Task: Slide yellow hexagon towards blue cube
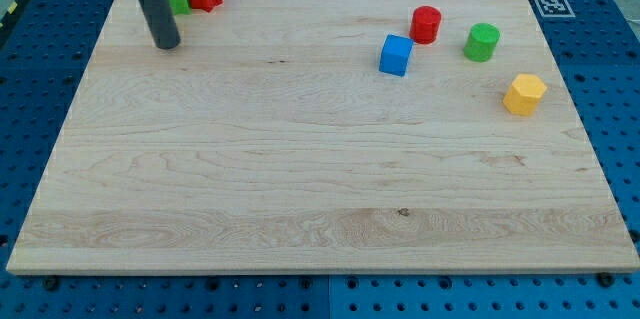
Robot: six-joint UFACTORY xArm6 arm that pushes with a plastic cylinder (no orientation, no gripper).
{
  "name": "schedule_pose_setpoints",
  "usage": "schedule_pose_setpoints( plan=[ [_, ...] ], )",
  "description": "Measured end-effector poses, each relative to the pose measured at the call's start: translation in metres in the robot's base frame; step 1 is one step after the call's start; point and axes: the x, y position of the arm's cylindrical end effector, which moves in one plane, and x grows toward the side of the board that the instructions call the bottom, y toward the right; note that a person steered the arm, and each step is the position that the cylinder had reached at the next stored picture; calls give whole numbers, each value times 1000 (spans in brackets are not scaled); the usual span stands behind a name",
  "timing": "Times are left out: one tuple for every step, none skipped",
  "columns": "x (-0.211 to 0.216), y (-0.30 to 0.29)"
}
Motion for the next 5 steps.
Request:
schedule_pose_setpoints(
  plan=[
    [-1,-17],
    [-13,-18],
    [-26,-15],
    [-21,-11],
    [28,43]
  ],
)
